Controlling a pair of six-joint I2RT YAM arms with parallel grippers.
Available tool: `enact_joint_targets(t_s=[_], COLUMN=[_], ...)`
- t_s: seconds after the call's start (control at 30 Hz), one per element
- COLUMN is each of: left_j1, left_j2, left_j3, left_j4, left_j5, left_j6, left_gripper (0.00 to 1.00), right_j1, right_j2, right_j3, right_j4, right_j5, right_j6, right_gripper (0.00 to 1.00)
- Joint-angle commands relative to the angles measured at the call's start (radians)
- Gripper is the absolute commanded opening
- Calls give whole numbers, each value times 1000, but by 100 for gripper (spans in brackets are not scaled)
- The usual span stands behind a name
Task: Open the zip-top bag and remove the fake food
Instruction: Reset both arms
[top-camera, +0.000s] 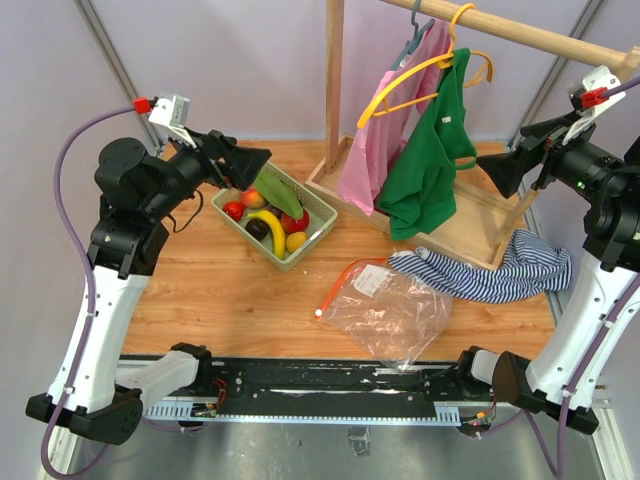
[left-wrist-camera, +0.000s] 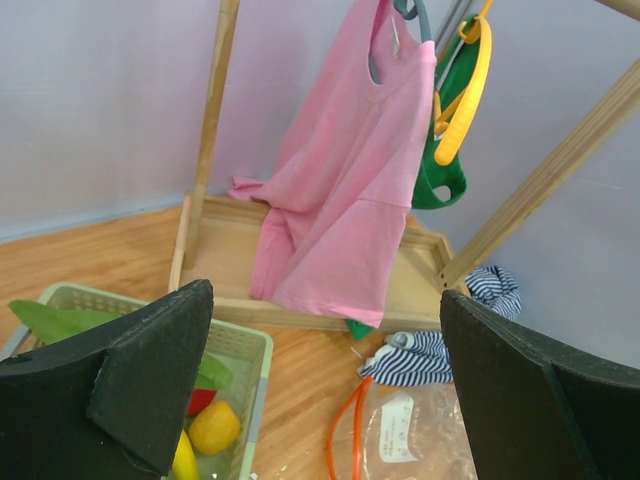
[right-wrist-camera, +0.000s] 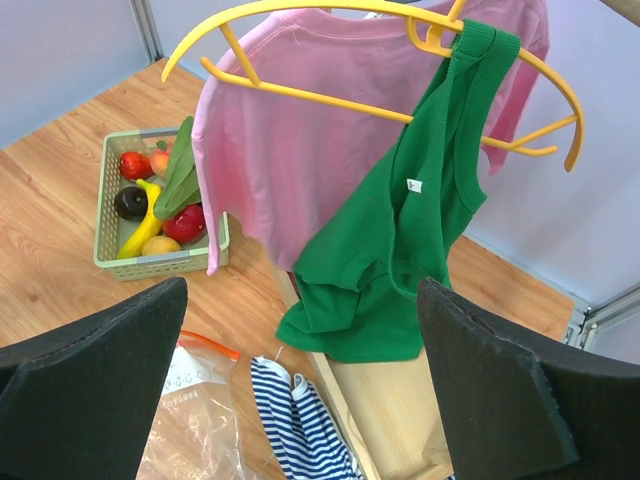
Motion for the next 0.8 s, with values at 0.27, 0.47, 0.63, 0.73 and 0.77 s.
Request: enact_joint_targets(t_s=[0.27, 0.47, 0.63, 0.73, 0.77], left_j1=[5, 6, 5, 6, 5], left_j2=[-31, -54, -48, -43, -43], left_j3=[10, -35, -43, -52, -54], left_j4=[20, 58, 72, 73, 72], left_j5=[25, 25, 38, 40, 39], left_j6=[2, 8, -4, -6, -4], left_gripper=[99, 99, 99, 99, 99], right_j1=[-20, -30, -78, -102, -108], right_j2=[-44, -33, -22, -19, -18], right_j3=[-60, -76, -63, -85, -86], right_j4=[6, 6, 8, 35, 35], right_j5=[-5, -67, -131, -174, -177], right_j6=[-28, -64, -52, -29, -29], right_gripper=[98, 98, 98, 98, 98])
